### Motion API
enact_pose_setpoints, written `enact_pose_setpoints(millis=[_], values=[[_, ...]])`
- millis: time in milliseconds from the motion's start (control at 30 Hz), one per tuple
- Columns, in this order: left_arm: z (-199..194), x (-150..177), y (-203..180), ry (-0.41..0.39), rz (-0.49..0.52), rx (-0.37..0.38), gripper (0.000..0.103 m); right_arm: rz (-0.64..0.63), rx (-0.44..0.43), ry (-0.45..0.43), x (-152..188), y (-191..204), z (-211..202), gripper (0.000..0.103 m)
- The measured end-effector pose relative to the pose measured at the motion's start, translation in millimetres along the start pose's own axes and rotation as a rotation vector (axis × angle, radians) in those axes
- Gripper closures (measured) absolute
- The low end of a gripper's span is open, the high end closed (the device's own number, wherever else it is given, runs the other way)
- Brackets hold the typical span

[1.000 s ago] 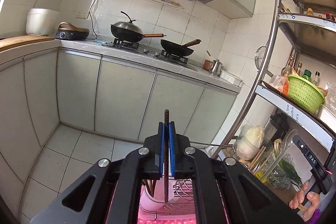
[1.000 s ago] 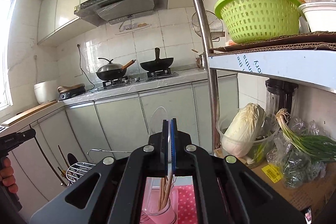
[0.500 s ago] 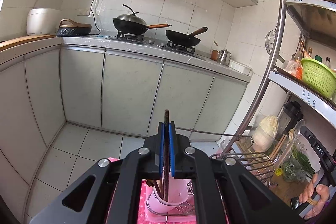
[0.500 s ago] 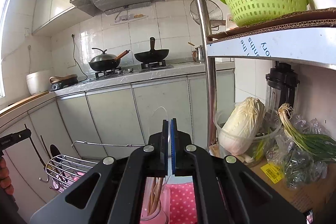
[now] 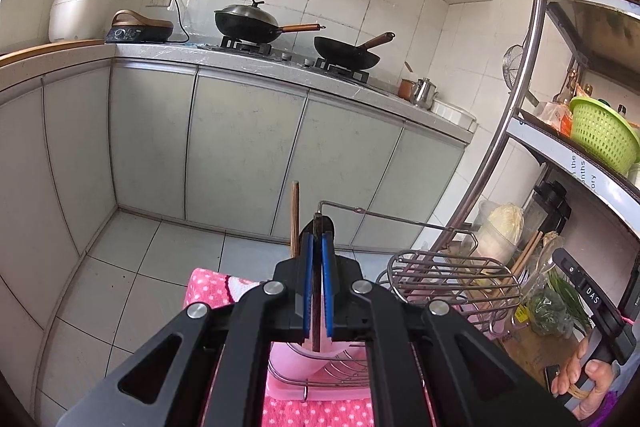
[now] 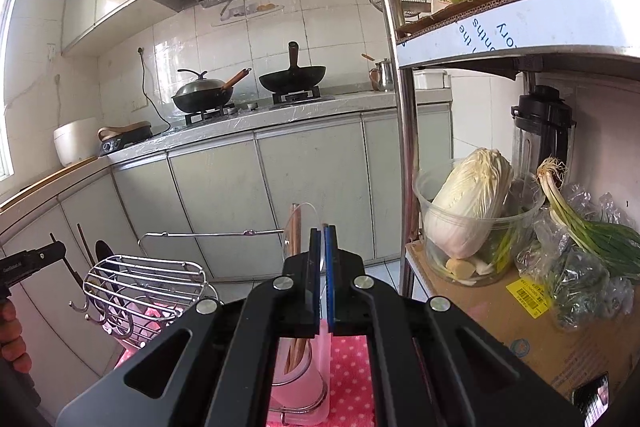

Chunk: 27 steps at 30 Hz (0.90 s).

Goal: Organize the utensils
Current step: 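Lower the dark chopstick and clear spoon into the pink cups with both tools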

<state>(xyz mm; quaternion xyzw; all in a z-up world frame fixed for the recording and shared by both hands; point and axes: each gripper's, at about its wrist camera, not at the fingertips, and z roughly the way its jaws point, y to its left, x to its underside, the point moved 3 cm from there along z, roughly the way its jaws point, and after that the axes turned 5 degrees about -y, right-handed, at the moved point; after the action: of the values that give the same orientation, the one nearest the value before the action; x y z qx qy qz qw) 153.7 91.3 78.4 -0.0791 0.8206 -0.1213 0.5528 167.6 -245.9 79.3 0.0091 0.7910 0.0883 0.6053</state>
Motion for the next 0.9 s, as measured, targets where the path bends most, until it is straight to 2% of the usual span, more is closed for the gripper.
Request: enact_pose_setpoints(millis=[467,900], values=[[4.6,41.5,8.1,0.071,-0.039,-0.01,0.099,0.02,-0.024,0.098,43.2,2.3,1.6,0.101],[7.5,49.0,8.8,0.086,-0.035,-0.018,0.099,0.019,-0.023,0.158,65.1,6.8,7.1,0.1]])
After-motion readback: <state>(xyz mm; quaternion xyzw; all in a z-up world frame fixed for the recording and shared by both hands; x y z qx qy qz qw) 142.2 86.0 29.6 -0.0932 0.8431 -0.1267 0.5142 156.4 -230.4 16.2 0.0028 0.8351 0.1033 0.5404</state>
